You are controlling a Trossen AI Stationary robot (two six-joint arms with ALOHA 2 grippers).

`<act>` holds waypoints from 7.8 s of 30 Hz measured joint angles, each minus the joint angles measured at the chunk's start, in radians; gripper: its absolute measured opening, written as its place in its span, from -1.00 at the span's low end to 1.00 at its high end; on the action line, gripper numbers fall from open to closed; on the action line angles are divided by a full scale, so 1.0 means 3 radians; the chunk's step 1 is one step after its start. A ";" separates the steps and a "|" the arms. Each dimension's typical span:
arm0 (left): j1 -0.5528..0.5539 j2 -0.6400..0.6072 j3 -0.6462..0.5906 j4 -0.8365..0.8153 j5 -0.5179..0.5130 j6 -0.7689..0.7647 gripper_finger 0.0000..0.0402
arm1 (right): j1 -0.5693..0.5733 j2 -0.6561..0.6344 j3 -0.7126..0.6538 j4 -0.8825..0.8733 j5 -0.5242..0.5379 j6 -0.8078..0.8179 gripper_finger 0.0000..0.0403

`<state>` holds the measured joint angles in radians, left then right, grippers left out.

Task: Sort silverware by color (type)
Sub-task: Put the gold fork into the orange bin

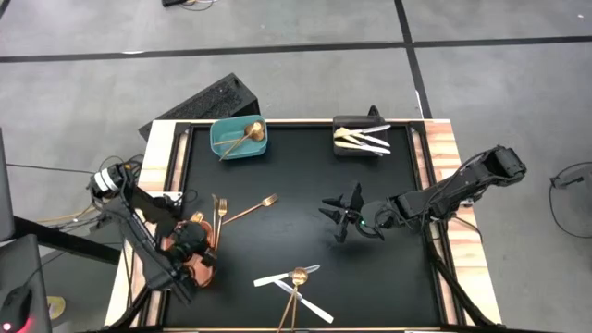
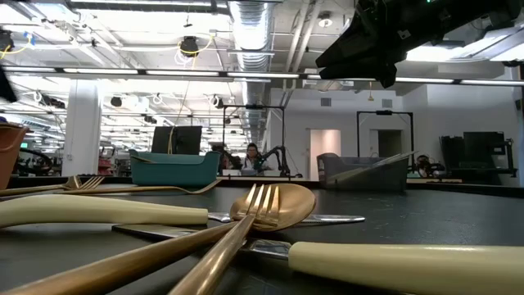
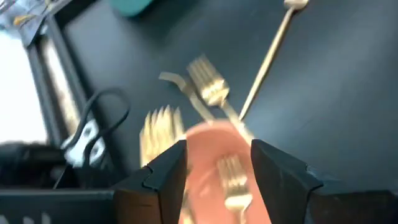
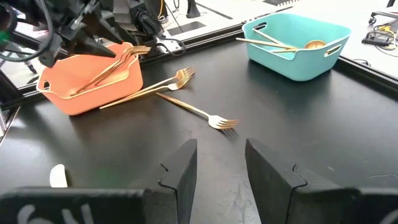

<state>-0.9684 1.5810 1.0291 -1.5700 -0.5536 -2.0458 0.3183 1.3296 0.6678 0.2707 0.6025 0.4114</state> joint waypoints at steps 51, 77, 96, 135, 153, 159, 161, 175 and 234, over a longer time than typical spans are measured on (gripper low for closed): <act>0.3427 -0.0425 -0.1608 0.4595 0.1280 0.5718 -0.93 | 0.0074 0.0001 0.0000 -0.0493 0.0005 0.0183 -0.23; 0.2131 -0.0495 -0.0491 0.3063 -0.0247 0.4648 -0.96 | 0.0074 0.0001 -0.0001 -0.0492 0.0002 0.0244 -0.23; 0.0429 -0.1134 -0.0476 0.1457 -0.0284 0.1538 -0.96 | 0.0116 0.0001 -0.0001 -0.0515 0.0000 0.0287 -0.23; -0.0312 -0.0039 -0.0454 0.0158 0.0217 -0.0321 -0.40 | 0.0109 0.0001 -0.0001 -0.0364 0.0001 0.0291 -0.23; 0.0973 -0.0150 -0.0351 0.0160 -0.0954 0.0592 -0.38 | 0.0065 0.0001 -0.0001 -0.0350 0.0001 0.0289 -0.23; 0.1792 -0.0150 -0.0353 0.0915 -0.0459 0.2081 -0.38 | 0.0065 0.0001 -0.0001 -0.0350 0.0000 0.0289 -0.23; 0.2031 -0.0150 -0.0353 0.1168 -0.0348 0.2544 -0.38 | 0.0065 0.0001 -0.0001 -0.0352 0.0000 0.0290 -0.23; 0.2610 -0.0148 -0.0871 0.1424 0.0342 0.3262 -0.26 | 0.0109 0.0001 -0.0114 -0.0482 0.0001 0.0291 -0.23; 0.0908 -0.0261 0.0067 0.0299 -0.0145 0.1322 -0.92 | -0.0007 0.0001 -0.0226 -0.0318 -0.0003 0.0463 -0.23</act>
<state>-0.6959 1.5028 1.0492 -1.4802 -0.5970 -1.6491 0.3163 1.3300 0.5999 0.1752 0.6017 0.5503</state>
